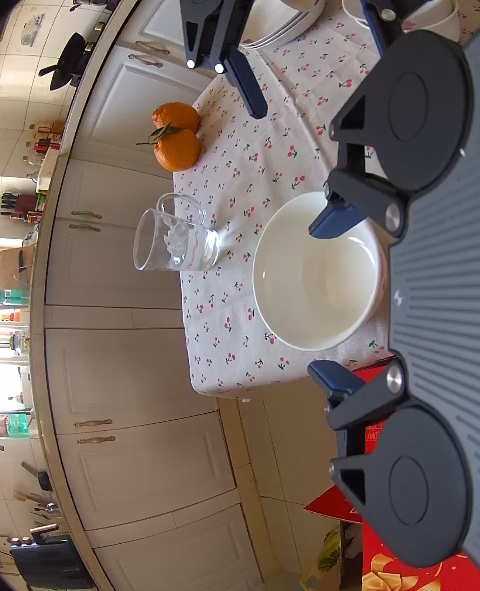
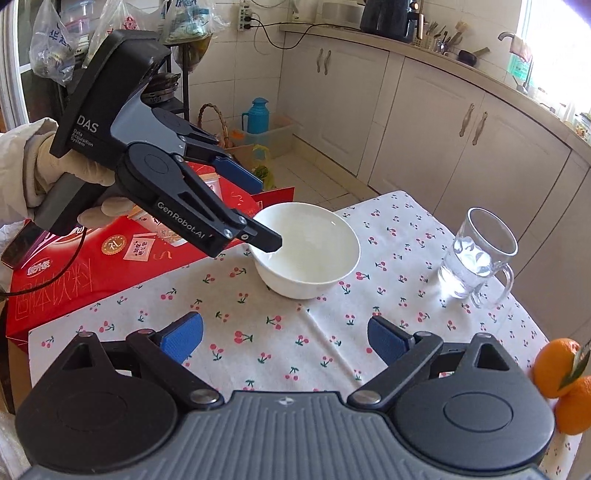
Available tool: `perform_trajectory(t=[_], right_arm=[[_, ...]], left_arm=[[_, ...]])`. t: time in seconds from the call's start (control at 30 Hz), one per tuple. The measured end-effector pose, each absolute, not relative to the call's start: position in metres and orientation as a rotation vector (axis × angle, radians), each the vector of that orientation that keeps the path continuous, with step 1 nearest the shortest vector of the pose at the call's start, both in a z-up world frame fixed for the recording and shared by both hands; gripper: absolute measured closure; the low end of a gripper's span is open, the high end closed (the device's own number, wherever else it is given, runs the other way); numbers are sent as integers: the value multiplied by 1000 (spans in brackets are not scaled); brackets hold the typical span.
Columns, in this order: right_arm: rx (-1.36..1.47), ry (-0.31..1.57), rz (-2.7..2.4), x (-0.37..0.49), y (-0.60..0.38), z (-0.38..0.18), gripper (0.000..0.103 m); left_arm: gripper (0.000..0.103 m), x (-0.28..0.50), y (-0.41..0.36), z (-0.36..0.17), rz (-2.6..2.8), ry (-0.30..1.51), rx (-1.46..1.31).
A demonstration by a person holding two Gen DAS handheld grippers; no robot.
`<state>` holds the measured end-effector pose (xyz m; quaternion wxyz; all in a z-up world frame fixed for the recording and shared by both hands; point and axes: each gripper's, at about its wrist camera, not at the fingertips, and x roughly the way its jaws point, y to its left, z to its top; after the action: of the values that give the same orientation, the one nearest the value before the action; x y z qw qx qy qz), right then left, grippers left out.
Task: Organize plates and bowls
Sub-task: 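Move the left gripper to the remaining white bowl and grasp its rim, then lift and carry the held bowl over the stacked bowls with the left gripper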
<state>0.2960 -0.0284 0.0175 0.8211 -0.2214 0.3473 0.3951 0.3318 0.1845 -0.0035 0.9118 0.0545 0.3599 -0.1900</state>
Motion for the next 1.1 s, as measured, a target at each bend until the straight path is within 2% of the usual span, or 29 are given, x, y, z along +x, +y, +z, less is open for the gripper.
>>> perform_trajectory(t=[0.07, 0.2, 0.33, 0.57, 0.97, 1.1], right_arm=[[-479, 751, 844, 309, -22, 12, 5], [-473, 768, 864, 331, -13, 2, 6], [-482, 801, 875, 348, -1, -8, 14], [-458, 825, 891, 359, 5, -17, 19], [-448, 833, 883, 366, 9, -25, 20], [-440, 829, 896, 365, 8, -25, 24]], left_arm=[[39, 342, 185, -7, -386, 759, 100], [41, 353, 184, -13, -396, 784, 89], [45, 361, 182, -17, -399, 801, 82], [53, 370, 183, -23, -407, 828, 69], [54, 375, 183, -25, -408, 843, 51], [54, 377, 183, -25, -407, 843, 51]])
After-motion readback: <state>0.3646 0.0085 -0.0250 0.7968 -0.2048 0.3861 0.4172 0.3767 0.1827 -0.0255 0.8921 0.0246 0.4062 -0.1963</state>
